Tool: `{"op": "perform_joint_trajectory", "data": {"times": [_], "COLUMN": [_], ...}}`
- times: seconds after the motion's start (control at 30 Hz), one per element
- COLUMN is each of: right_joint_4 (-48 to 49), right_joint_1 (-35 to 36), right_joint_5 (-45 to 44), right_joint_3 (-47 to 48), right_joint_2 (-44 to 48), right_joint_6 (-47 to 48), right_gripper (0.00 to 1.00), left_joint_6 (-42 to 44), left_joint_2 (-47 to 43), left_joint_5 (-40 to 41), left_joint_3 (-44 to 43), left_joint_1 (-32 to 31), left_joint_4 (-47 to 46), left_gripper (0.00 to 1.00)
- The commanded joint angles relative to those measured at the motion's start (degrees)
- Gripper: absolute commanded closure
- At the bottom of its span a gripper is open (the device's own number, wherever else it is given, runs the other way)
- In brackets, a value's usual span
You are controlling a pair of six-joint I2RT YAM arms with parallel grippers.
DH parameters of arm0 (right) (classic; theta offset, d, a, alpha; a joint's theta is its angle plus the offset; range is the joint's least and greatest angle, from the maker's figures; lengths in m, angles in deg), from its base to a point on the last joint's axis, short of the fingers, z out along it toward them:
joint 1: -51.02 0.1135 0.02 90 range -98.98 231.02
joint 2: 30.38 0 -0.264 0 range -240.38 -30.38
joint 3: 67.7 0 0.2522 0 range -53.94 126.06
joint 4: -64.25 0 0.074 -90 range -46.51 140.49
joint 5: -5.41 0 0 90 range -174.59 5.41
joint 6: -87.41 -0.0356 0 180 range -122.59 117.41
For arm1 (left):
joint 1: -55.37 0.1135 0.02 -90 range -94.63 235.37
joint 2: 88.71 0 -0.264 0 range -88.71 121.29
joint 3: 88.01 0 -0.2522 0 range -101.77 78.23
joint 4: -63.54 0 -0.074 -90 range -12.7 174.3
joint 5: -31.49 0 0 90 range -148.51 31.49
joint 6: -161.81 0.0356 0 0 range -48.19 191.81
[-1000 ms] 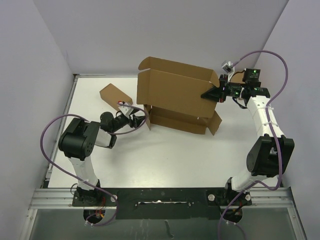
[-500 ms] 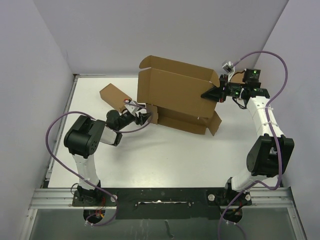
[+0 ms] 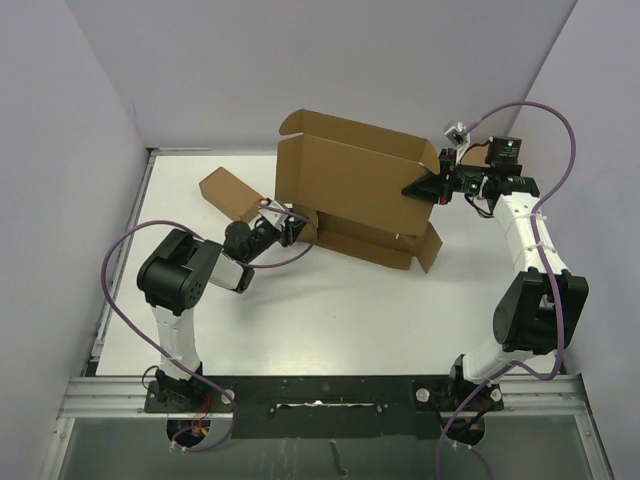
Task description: Fold the paper box
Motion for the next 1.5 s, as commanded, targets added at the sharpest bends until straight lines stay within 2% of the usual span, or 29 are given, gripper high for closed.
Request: {"op": "perform_joint_trajectory", "data": {"times": [0.0, 0.17, 0.43, 0.5, 0.67, 0.8, 0.97, 1.17, 1.3, 1.47], "right_joint_4": [0.99, 1.08, 2.6, 2.99, 3.65, 8.76, 11.21, 16.45, 20.0, 26.36], "right_joint_1": [0.31, 0.41, 0.47, 0.49, 0.41, -0.56, -0.85, -0.79, -0.88, -0.65], "right_joint_5": [1.59, 1.68, 1.86, 1.86, -0.16, -2.39, -4.72, -5.54, -5.07, -5.21], "right_joint_3": [-0.57, -0.58, -0.13, 1.02, 6.32, 6.12, 1.24, -6.08, -9.42, -14.17], "right_joint_2": [0.61, 0.69, 0.97, 0.89, 0.66, 1.47, 2.47, 2.08, 0.64, -1.59], "right_joint_6": [-0.57, -0.69, -2.79, -4.41, -9.73, -17.26, -19.77, -21.29, -23.1, -27.11], "right_gripper": [1.0, 1.0, 1.0, 1.0, 1.0, 1.0, 1.0, 1.0, 1.0, 1.0], "left_joint_6": [0.55, -0.05, -0.98, -1.27, -4.79, -10.65, -14.0, -14.66, -13.76, -13.36], "left_joint_2": [2.0, 2.06, -0.21, -3.02, -14.81, -27.35, -35.47, -34.84, -31.26, -26.16], "left_joint_5": [4.66, 5.28, 5.74, 6.19, 7.79, 7.98, 7.65, 6.92, 8.65, 14.38], "left_joint_3": [-2.43, -3.0, -1.96, -1.49, -0.39, -3.05, -7.83, -14.5, -18.11, -22.12], "left_joint_1": [-0.87, -1.3, -2.24, -2.58, -2.92, -2.8, -2.75, -2.79, -3.5, -5.65], "left_joint_4": [-5.64, -4.93, -2.77, 0.31, 16.76, 43.13, 69.41, 91.69, 99.95, 105.39], "left_gripper": [0.64, 0.72, 0.98, 1.0, 1.0, 1.0, 1.0, 1.0, 1.0, 1.0]}}
